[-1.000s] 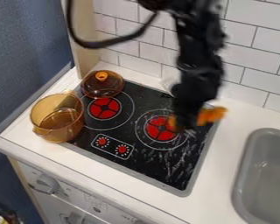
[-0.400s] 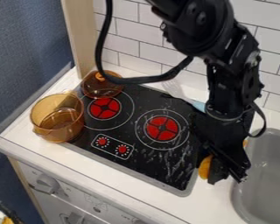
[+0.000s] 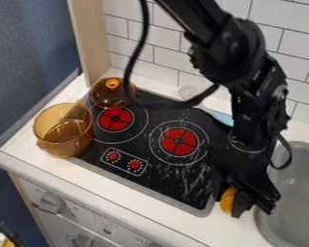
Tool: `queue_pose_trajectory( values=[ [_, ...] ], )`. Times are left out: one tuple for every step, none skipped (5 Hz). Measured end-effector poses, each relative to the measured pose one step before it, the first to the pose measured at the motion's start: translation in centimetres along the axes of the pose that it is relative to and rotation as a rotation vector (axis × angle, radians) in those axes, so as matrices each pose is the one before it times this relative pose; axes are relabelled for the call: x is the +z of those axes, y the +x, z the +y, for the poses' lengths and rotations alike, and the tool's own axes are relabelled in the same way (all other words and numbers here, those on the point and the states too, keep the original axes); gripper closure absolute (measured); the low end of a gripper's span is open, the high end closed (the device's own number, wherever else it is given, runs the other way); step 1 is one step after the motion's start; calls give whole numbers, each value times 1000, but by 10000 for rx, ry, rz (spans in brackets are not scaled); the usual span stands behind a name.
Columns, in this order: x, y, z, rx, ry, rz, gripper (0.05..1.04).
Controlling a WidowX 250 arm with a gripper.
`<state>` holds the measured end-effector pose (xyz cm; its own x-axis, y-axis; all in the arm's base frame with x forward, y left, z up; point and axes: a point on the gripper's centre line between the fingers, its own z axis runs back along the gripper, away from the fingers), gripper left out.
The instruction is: Move the yellow thing to the right side of the stove
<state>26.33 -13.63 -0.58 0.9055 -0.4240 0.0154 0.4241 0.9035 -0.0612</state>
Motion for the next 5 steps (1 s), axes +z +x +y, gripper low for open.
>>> queue_pose_trajectory(
  values=[
    [-1312,933,-239,-56,-137,222,662],
    [-35,496,-108,-1,-69,-20,613],
    [-69,-639,-101,593,517,361,300],
    [297,16,81,-334,81,-95,87],
    [973,-408,37,5,9,-246,80]
  ],
)
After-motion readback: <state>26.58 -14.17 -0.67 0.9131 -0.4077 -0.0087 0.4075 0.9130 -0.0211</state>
